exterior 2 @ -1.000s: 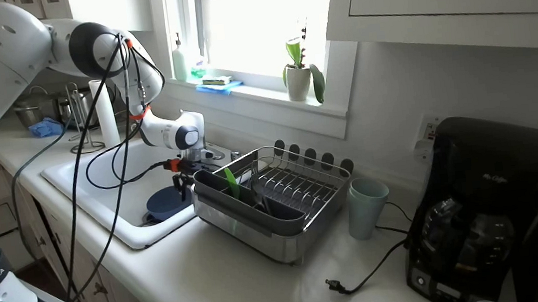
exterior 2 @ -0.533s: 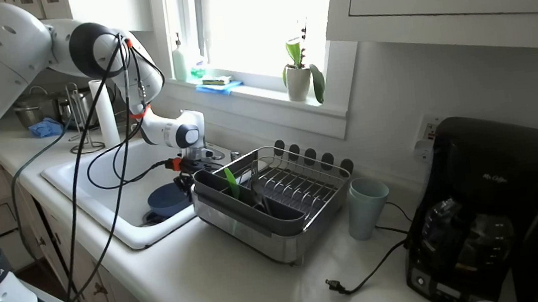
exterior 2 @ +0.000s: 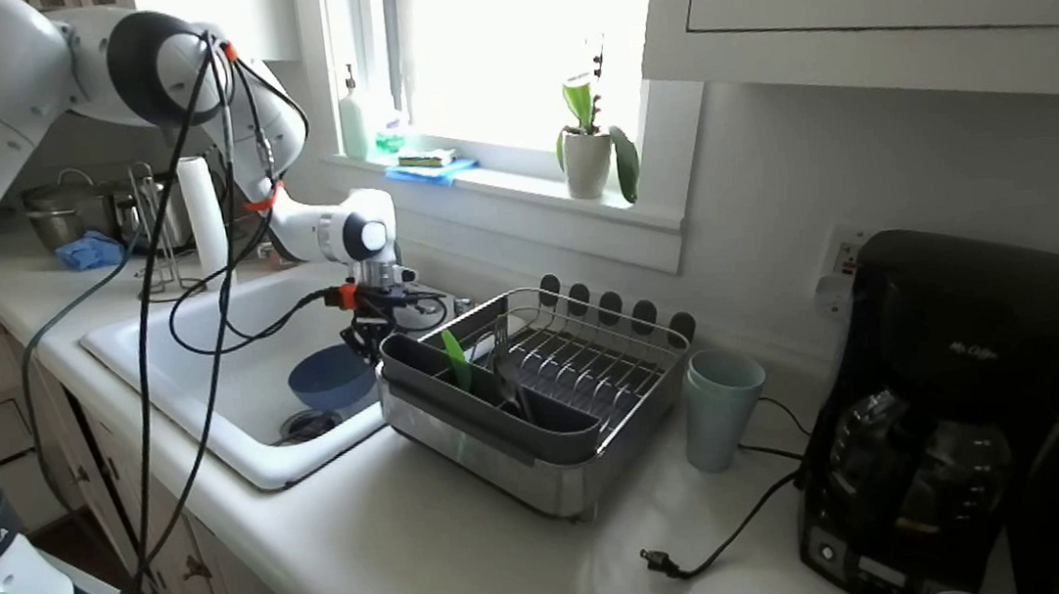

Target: Pick up the blue bowl and pour out all the water into the sink, put the blue bowl on the dish rack

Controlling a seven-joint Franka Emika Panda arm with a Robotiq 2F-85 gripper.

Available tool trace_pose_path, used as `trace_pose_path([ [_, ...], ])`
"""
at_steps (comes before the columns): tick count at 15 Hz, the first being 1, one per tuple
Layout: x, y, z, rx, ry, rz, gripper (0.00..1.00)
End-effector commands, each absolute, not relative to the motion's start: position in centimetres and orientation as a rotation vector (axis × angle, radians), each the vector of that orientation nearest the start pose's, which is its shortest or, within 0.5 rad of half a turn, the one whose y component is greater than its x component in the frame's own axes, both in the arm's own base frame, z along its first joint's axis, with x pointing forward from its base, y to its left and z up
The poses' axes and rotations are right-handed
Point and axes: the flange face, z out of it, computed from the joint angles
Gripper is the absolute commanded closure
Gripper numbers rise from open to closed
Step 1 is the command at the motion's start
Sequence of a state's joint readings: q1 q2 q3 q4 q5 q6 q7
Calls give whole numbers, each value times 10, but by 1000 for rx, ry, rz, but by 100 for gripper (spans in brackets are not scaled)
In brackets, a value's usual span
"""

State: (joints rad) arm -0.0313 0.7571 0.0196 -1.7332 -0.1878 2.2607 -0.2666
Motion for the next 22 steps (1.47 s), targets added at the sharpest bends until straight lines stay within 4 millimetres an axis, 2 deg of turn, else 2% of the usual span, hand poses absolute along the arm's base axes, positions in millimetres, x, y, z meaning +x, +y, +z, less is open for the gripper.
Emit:
trace_pose_path([
  [1, 618, 8, 190, -3293, -759, 424, 99],
  [5, 604, 39, 236, -3473, -904, 480, 99],
  [7, 595, 48, 246, -3551, -926, 585, 99],
  [8, 608, 44, 227, -3473, -906, 547, 95],
  [10, 603, 54, 239, -3513, -922, 571, 95],
  [13, 602, 52, 241, -3524, -919, 578, 95],
  [15, 598, 54, 244, -3555, -940, 573, 99],
  [19, 589, 70, 256, -3722, -1126, 556, 99],
  [22, 583, 82, 261, -3828, -1232, 631, 99],
])
